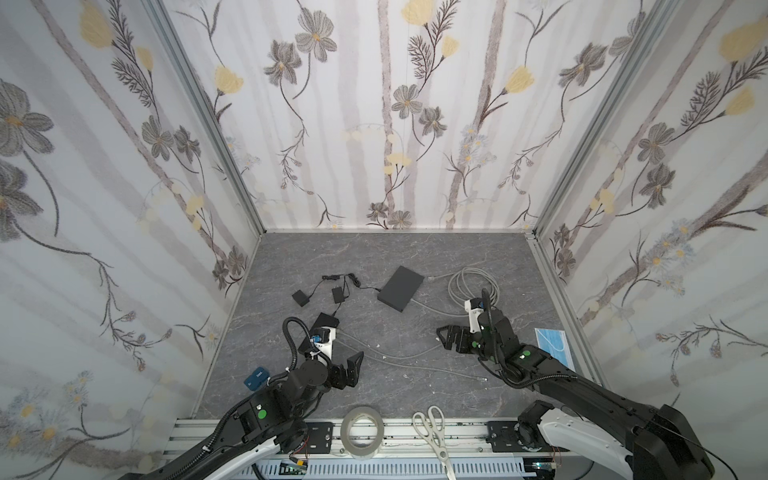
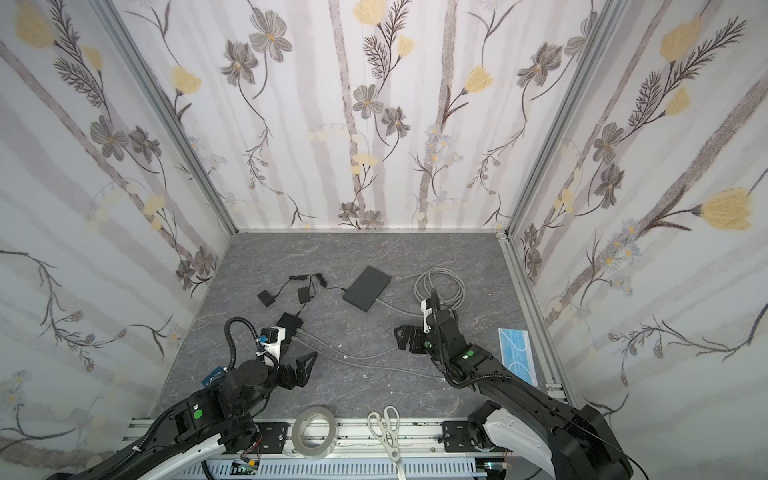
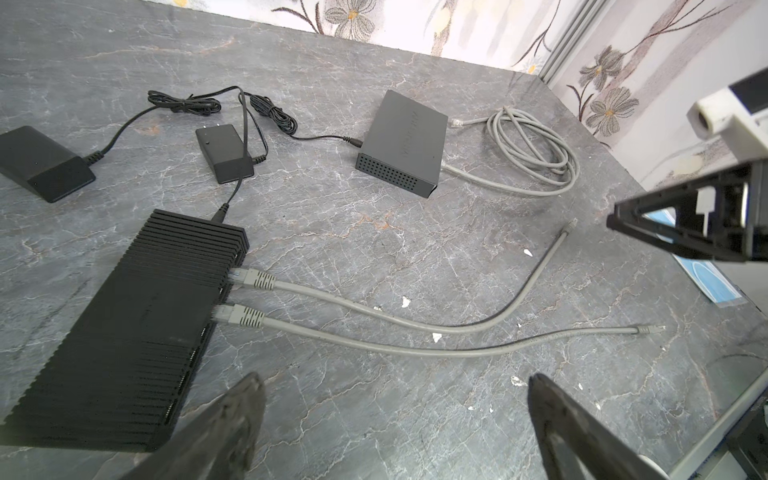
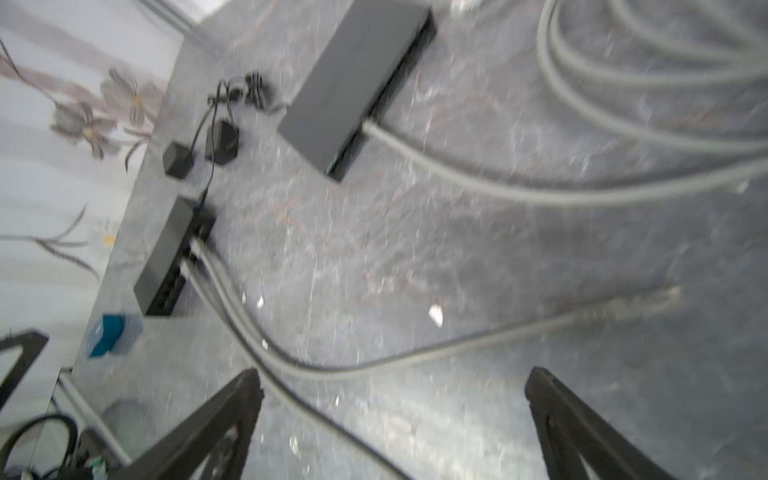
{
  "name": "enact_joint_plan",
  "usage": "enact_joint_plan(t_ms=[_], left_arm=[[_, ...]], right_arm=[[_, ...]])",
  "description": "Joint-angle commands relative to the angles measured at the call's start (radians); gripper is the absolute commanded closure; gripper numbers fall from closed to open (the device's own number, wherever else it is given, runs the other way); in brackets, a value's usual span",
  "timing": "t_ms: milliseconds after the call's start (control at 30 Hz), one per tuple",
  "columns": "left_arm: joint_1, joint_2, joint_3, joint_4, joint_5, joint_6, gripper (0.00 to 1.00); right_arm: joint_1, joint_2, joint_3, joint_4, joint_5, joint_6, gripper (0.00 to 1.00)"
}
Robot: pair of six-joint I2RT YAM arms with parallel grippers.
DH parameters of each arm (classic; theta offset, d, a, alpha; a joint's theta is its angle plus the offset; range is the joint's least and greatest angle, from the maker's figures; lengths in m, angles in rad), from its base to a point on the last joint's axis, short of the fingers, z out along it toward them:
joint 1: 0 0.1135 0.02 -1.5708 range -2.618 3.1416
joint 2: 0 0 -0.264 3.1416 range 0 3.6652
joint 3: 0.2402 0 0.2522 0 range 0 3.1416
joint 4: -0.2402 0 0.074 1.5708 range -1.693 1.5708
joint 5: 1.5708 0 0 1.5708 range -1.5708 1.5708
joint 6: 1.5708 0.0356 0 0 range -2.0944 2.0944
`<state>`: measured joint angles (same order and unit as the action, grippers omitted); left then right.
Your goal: Insert the plug into the switch port
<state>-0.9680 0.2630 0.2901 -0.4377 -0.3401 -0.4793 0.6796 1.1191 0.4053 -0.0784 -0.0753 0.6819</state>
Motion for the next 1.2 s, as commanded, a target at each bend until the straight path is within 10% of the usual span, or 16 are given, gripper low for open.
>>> enact_joint_plan(t_ms=[0,333,733,1167], left_arm=[[0.0,0.002,0.006,0.017,-0.023,-0.018,0.0],[0.001,0.004,0.008,0.014,-0.023,-0.021,0.0],[0.002,-0.005,0.008,0.004,-0.028,-0.028,0.0],[0.005,-0.007,0.01,-0.018,-0.034,-0.041,0.0]], right_arm=[[0.102,-0.055,-0.061,-0.113,-0.01,0.131,0.0],[0.386,-0.112,-0.167,-0.107,0.079,0.355,0.0],[0.378,-0.022,-0.122,-0.127,0.365,0.338,0.0],[0.244,0.339,0.081,-0.047,0.31,0.081,0.0]])
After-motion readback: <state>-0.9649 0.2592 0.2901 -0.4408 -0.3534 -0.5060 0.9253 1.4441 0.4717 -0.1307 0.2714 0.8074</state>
